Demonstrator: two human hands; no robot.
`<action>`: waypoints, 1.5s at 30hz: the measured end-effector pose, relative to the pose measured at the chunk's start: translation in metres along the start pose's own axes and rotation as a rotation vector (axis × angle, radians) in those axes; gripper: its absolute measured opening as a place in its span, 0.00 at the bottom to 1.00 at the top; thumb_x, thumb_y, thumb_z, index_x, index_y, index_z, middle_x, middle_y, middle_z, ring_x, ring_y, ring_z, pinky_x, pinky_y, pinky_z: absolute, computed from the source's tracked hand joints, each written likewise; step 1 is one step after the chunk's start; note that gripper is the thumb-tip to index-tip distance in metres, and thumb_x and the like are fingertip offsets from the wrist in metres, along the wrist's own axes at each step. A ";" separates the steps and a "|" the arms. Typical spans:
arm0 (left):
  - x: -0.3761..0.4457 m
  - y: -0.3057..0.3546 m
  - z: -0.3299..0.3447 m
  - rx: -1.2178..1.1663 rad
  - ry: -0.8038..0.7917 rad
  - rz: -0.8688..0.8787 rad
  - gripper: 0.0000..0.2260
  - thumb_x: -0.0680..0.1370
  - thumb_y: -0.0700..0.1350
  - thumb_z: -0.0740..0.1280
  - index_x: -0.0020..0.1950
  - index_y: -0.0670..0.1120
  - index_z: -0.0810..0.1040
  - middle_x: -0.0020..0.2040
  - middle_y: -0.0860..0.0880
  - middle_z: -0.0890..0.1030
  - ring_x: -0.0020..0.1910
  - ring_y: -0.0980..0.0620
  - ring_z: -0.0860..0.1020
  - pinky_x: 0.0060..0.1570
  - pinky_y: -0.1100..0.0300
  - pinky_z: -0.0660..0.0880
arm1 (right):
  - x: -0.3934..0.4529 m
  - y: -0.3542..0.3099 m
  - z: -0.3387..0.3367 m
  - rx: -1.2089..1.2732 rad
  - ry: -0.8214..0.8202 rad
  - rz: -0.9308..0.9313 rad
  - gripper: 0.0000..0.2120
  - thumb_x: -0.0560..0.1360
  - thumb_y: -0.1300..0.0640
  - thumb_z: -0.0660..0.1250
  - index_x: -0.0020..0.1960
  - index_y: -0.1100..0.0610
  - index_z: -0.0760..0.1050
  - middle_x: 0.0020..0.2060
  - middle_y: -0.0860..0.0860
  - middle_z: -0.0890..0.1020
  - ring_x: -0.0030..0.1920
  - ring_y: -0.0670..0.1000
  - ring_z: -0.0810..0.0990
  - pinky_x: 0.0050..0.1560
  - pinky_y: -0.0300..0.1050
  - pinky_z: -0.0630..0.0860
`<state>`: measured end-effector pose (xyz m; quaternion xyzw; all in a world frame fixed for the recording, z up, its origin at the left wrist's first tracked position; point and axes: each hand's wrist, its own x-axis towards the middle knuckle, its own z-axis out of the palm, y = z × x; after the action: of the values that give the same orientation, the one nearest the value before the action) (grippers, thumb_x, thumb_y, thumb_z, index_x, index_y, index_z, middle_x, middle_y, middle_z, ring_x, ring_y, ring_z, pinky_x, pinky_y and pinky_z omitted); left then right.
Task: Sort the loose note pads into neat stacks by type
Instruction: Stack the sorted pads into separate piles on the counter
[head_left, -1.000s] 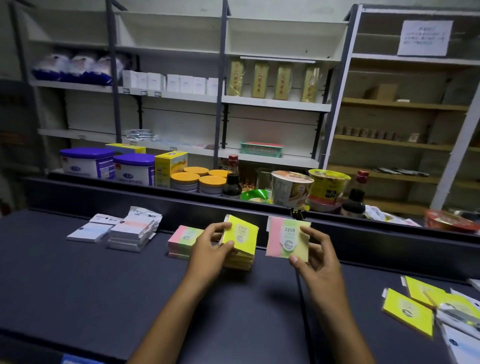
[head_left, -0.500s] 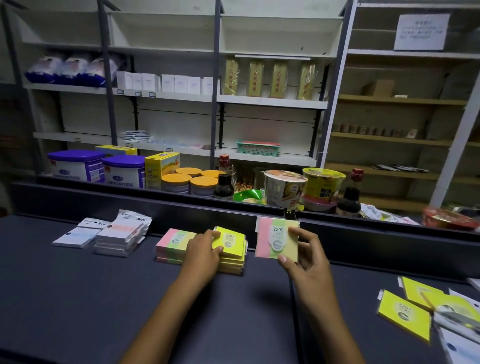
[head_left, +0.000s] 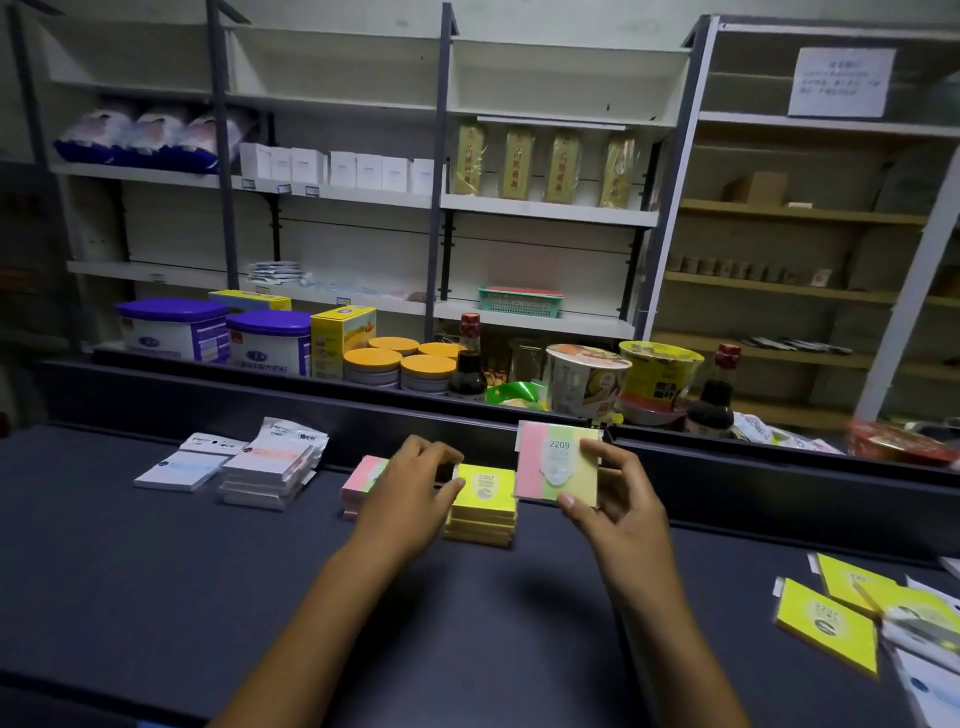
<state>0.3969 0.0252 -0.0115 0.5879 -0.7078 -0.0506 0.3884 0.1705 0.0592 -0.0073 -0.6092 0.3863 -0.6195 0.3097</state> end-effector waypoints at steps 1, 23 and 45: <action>0.000 -0.004 -0.011 0.033 0.012 0.023 0.12 0.78 0.51 0.67 0.62 0.53 0.76 0.58 0.53 0.73 0.56 0.55 0.76 0.56 0.54 0.75 | 0.001 -0.003 0.006 -0.015 -0.005 -0.005 0.24 0.72 0.68 0.73 0.59 0.43 0.75 0.51 0.41 0.83 0.54 0.41 0.83 0.46 0.35 0.80; 0.018 -0.148 -0.129 0.373 -0.057 0.066 0.13 0.79 0.56 0.63 0.62 0.54 0.75 0.60 0.53 0.76 0.61 0.52 0.74 0.56 0.56 0.72 | 0.047 0.018 0.189 -0.446 -0.144 0.164 0.18 0.70 0.55 0.77 0.58 0.48 0.77 0.50 0.46 0.81 0.51 0.46 0.79 0.50 0.45 0.79; 0.023 -0.147 -0.117 0.227 -0.047 0.118 0.09 0.80 0.52 0.63 0.59 0.56 0.76 0.58 0.56 0.77 0.57 0.55 0.75 0.50 0.59 0.73 | 0.048 0.042 0.195 -0.937 -0.349 0.107 0.17 0.77 0.43 0.67 0.64 0.44 0.75 0.51 0.48 0.72 0.59 0.51 0.71 0.58 0.46 0.72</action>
<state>0.5842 0.0057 0.0030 0.5841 -0.7512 0.0392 0.3050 0.3577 -0.0225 -0.0262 -0.7566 0.5961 -0.2517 0.0940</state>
